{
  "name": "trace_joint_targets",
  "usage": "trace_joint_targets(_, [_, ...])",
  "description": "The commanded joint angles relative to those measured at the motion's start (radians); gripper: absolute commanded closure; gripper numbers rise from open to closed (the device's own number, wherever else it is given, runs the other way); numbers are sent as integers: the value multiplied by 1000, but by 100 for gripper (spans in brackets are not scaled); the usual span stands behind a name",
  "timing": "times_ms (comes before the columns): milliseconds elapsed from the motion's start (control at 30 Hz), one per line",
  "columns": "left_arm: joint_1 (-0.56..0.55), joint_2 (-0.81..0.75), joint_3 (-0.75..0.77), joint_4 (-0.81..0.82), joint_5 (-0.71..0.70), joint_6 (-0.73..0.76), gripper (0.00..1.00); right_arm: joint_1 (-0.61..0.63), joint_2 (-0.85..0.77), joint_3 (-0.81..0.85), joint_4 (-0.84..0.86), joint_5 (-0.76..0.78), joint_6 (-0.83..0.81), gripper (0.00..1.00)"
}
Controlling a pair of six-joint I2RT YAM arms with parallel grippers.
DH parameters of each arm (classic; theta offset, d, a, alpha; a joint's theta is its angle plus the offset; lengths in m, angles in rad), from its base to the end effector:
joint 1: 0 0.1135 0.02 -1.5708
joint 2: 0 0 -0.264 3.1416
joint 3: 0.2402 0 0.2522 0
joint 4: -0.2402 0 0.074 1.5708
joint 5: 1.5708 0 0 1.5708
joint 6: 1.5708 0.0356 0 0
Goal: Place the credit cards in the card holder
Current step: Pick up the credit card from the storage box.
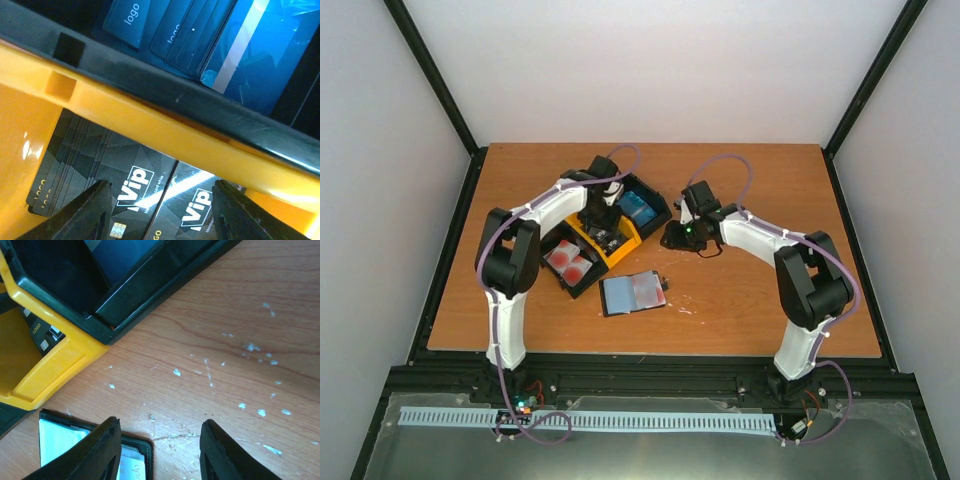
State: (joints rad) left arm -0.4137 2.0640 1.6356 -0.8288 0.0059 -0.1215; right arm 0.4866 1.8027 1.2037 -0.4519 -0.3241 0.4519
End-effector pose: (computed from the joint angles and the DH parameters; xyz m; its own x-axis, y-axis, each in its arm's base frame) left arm 0.3905 -0.1717 0.1946 -0.9135 0.2687 -0.3055 0.2951 0.9545 -0.0430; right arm 0.3221 0.1832 0.1884 -0.9448 -0.0315 -0.3262 -0.1896 0.8645 0.4656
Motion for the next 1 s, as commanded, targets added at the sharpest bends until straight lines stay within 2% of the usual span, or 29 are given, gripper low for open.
trace_joint_targets(0, [20,28,30,1,-7,24,43,35,20,5,14,4,-29,56])
trace_joint_targets(133, [36,42,27,2,-7,36,42,81,37,20,16,15,-49,55])
trace_joint_targets(300, [77,58,49,8,-8,21,35,124,86,65,14,36,-55,55])
trace_joint_targets(567, [87,89,47,32,101,58,32,176,158,138,25,49,-47,54])
trace_joint_targets(800, [104,103,40,38,174,65,44,215,193,164,26,74,-59,53])
trace_joint_targets(967, [104,82,19,40,252,64,57,221,217,180,27,79,-61,53])
